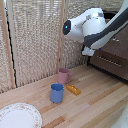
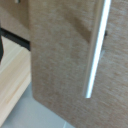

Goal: Propose to navigate your clamp on the clench of the first drawer. Use gentle force to register to the cabinet. Send posterior your swing mandate till over it lurks, a cup of pink essence. Fortify your grip after aiming concentric with the pink cup’s periphery. Manoeuvre the pink towards the cabinet's top. Drop your compression till the cup is resting inside.

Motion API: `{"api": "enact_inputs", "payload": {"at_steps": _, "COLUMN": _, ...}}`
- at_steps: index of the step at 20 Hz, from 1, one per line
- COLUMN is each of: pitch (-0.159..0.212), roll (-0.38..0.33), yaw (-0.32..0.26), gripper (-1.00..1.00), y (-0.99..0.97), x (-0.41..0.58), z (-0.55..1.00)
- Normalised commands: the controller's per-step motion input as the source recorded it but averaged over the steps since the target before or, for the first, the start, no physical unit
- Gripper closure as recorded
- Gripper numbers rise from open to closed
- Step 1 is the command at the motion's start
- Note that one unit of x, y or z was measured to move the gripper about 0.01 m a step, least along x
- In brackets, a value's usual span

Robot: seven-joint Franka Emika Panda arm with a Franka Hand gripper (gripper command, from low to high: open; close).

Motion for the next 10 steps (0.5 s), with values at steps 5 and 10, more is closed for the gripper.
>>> {"api": "enact_inputs", "payload": {"at_steps": 5, "pitch": -0.032, "roll": 0.281, "yaw": -0.211, "gripper": -1.00, "y": 0.13, "x": 0.222, "z": 0.00}}
{"api": "enact_inputs", "payload": {"at_steps": 10, "pitch": -0.055, "roll": 0.234, "yaw": -0.204, "gripper": -1.00, "y": 0.12, "x": 0.254, "z": 0.00}}
